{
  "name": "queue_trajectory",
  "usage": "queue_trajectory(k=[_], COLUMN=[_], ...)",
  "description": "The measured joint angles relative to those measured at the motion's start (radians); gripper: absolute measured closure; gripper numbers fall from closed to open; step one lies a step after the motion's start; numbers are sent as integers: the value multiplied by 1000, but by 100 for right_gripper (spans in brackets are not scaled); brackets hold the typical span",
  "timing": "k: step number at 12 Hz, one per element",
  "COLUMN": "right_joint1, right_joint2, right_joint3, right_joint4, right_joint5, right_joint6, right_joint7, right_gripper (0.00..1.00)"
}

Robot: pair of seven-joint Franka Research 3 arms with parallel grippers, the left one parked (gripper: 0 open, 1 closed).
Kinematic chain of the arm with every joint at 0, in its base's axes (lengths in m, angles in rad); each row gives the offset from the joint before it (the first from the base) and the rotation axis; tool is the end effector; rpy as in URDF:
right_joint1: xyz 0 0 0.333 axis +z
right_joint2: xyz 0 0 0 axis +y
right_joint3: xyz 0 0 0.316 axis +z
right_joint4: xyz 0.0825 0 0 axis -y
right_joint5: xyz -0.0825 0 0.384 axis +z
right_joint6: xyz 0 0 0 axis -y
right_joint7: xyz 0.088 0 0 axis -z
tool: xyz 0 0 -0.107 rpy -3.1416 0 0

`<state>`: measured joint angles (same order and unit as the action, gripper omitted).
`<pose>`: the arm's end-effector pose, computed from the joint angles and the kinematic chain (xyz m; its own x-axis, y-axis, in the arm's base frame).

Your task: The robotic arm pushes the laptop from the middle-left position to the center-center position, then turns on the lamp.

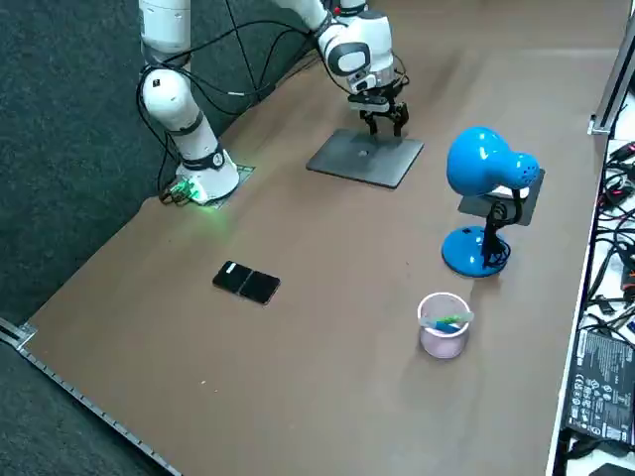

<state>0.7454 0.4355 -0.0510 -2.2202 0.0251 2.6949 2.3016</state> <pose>0.4256 0.3525 0.1805 -0.0533 -0.9984 -0.0194 -0.9979 0.0539 -0.0363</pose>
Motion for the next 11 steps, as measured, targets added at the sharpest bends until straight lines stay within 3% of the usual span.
queue_trajectory(k=[11], right_joint1=[-149], right_joint2=[-62], right_joint3=[0], right_joint4=[-115], right_joint5=[3], right_joint6=[4], right_joint7=[-223], right_gripper=[0])
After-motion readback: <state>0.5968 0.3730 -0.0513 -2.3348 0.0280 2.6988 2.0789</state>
